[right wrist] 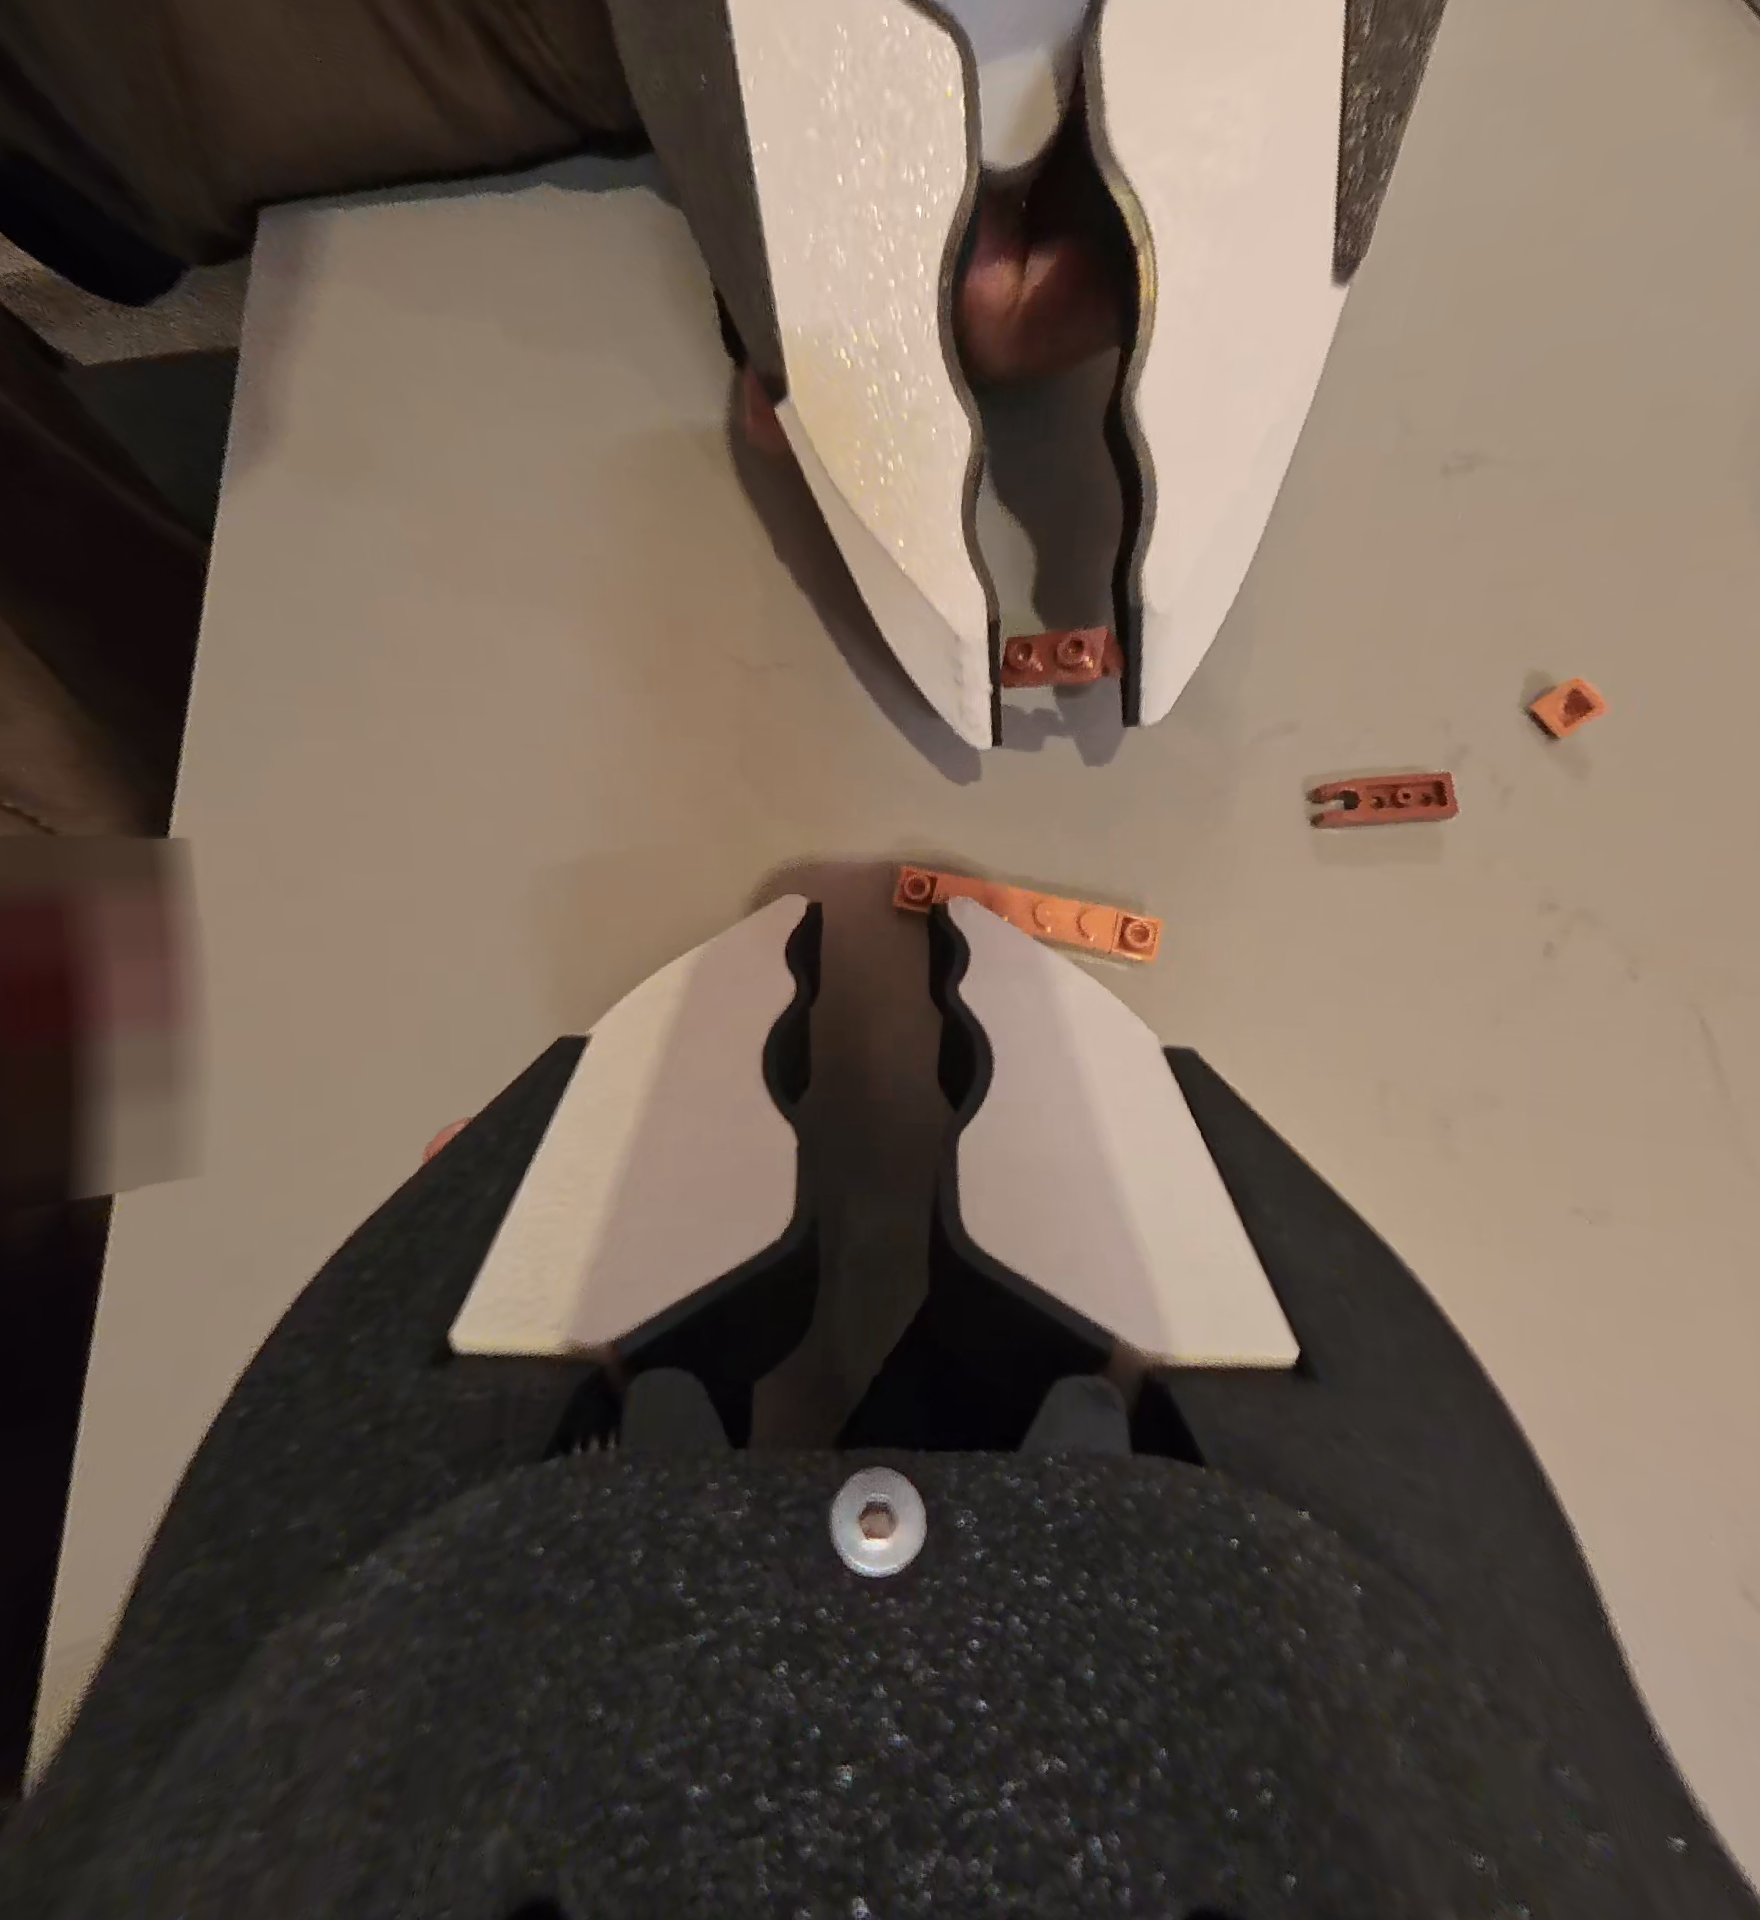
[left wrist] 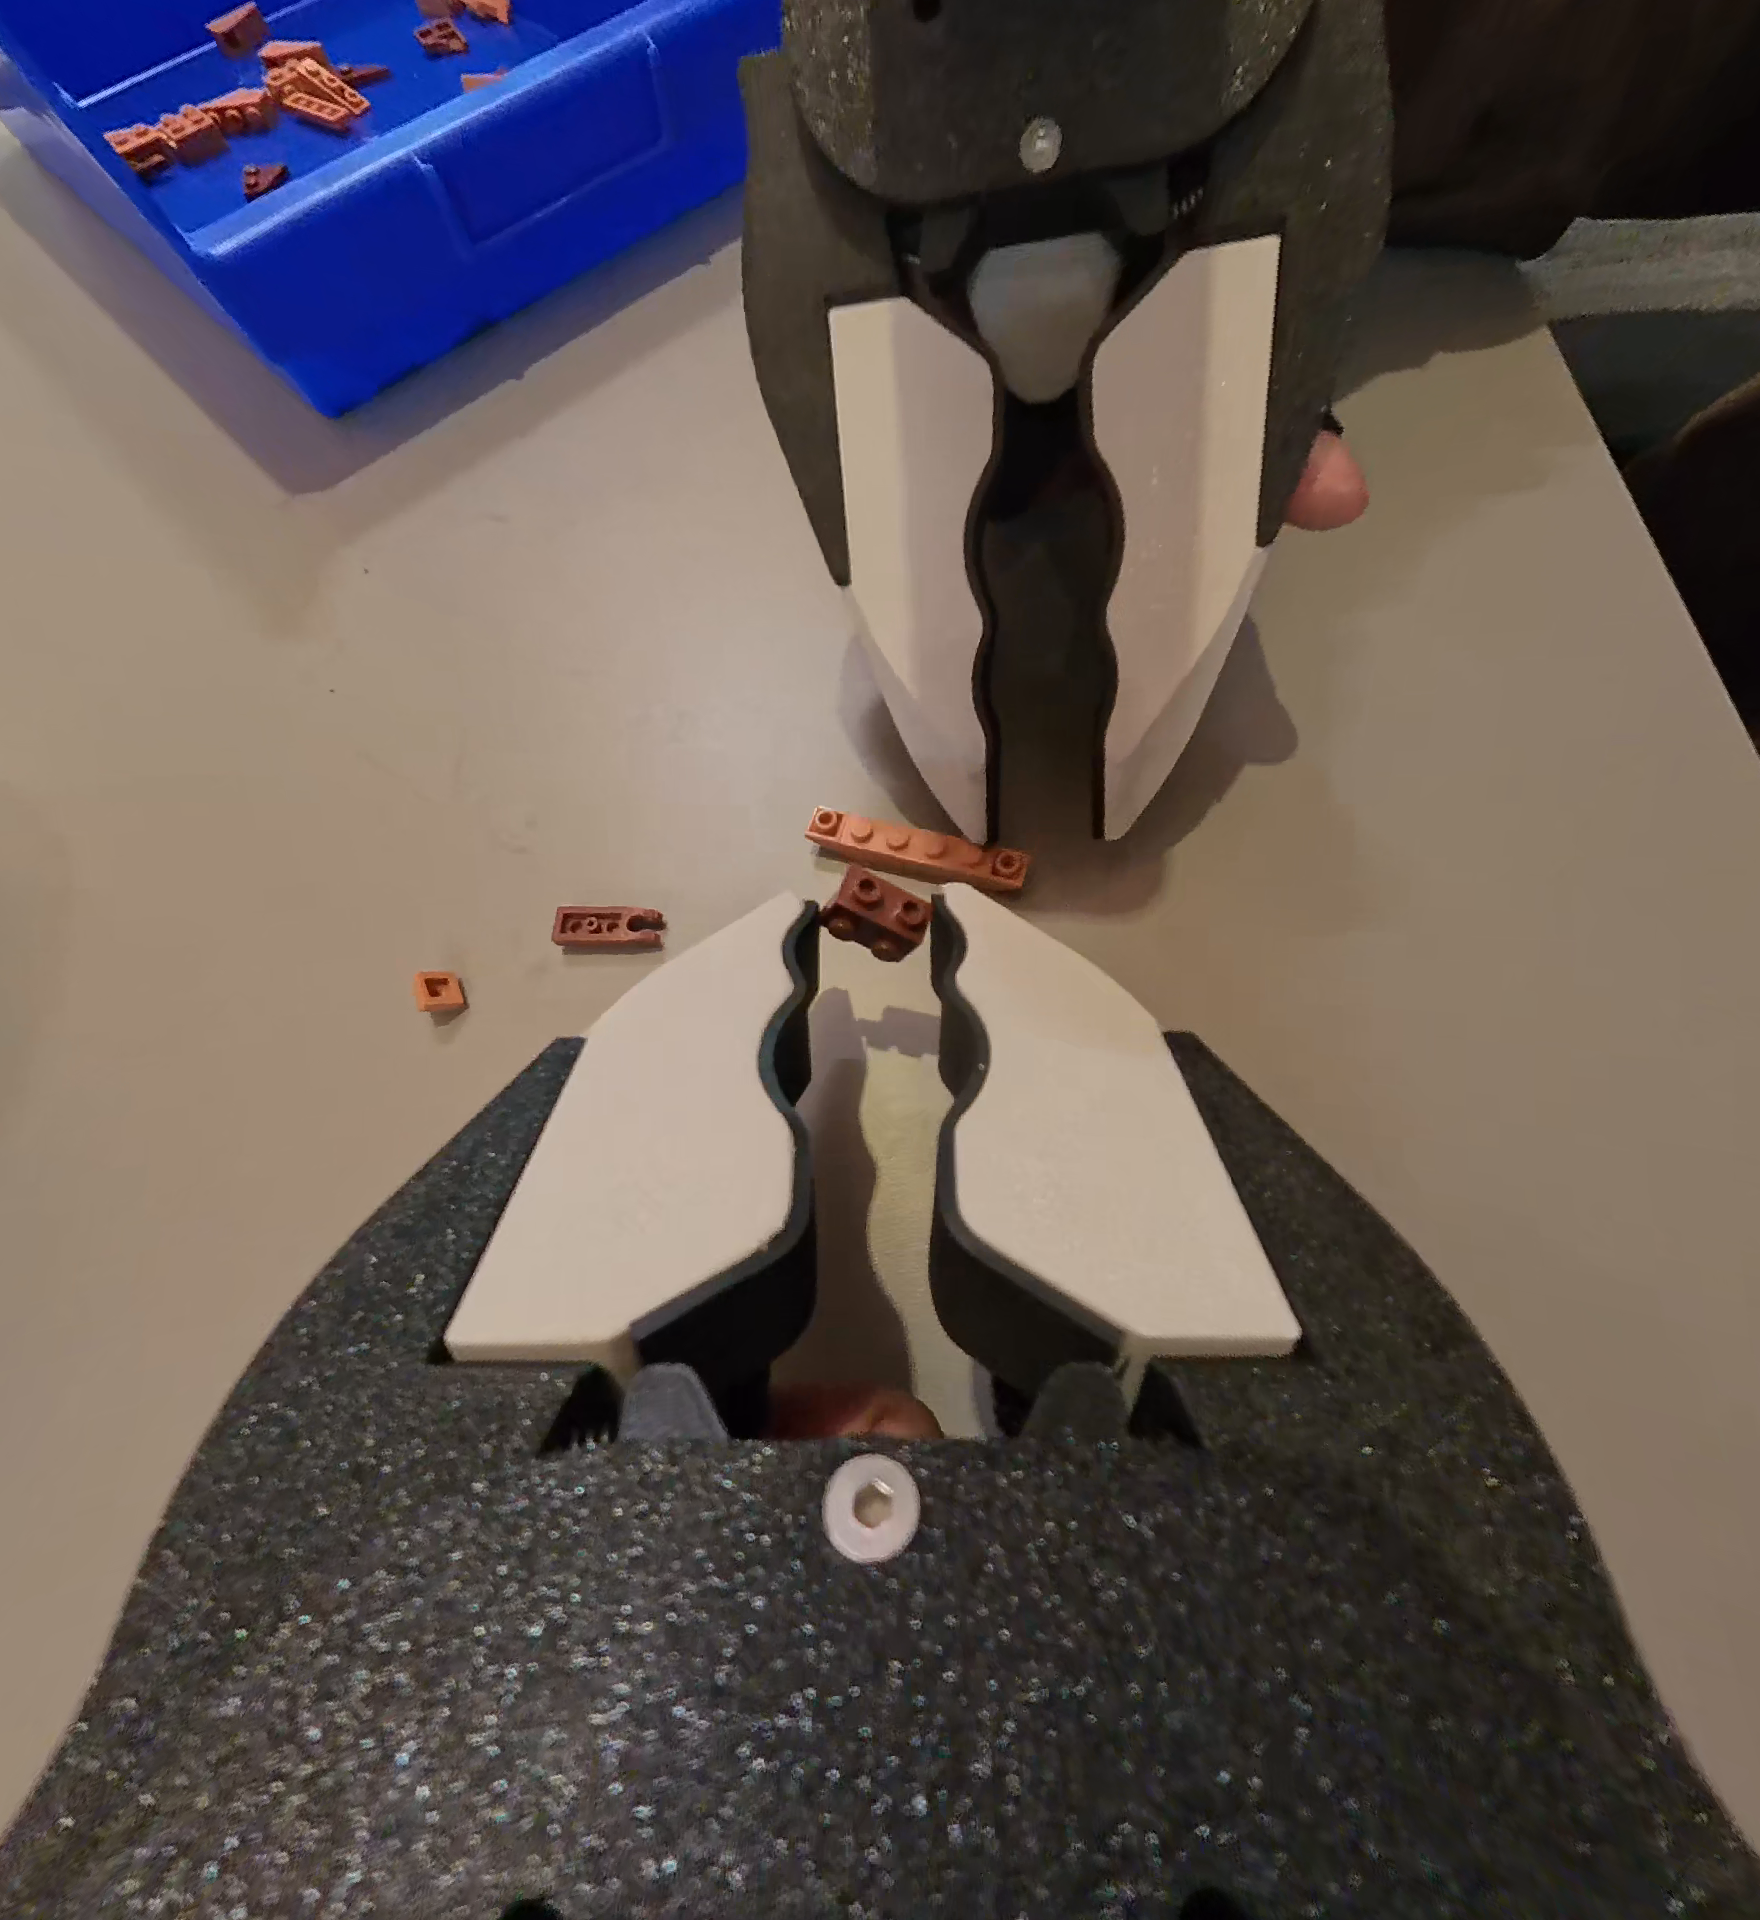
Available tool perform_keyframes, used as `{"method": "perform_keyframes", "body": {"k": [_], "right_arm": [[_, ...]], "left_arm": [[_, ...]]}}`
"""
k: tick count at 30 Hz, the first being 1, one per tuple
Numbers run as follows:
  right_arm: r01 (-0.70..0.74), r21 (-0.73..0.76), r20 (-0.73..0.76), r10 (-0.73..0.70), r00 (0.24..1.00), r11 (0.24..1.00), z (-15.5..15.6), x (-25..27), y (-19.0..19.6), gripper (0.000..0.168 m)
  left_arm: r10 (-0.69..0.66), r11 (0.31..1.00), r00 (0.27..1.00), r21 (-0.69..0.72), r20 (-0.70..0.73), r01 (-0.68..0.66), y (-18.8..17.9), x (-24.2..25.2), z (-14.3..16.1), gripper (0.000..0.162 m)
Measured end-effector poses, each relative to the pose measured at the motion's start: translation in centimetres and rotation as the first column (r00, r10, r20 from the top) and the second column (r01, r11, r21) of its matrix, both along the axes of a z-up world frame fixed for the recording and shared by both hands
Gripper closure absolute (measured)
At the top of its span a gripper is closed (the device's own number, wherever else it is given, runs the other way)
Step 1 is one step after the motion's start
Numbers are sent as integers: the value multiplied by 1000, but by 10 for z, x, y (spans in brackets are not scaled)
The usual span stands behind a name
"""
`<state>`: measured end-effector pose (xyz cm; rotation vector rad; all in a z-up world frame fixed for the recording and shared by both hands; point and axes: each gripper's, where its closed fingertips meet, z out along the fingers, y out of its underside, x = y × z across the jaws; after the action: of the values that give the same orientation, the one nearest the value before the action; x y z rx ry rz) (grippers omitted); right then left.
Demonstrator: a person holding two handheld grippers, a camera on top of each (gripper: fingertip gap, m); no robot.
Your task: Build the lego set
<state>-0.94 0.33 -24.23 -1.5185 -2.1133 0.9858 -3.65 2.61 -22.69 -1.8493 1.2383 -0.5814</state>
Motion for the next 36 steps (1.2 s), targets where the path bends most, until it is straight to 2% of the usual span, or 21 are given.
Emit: {"method": "perform_keyframes", "body": {"k": [5, 9, 15, 26, 36], "right_arm": [[23, 27, -48, -22, 999, 999, 6, 1, 12, 149], [92, 96, -97, -83, 992, 991, 7, 0, 34, 149], [185, 114, -178, -163, 970, 976, 15, -9, 53, 146], [196, 70, -149, -184, 972, 978, 13, -11, 57, 145], [223, 80, -182, -205, 962, 972, 17, -14, 61, 145]], "left_arm": [[7, 1000, 1000, -16, -11, -7, 1, 0, -2, 141], [20, 999, 999, -41, -46, -22, 1, -1, -8, 141], [80, 995, 994, -62, -69, -84, 8, -5, -12, 141], [126, 989, 986, -68, -106, -133, 14, -9, -17, 138], [147, 985, 988, -80, -42, -150, 17, -11, -10, 135]]}}
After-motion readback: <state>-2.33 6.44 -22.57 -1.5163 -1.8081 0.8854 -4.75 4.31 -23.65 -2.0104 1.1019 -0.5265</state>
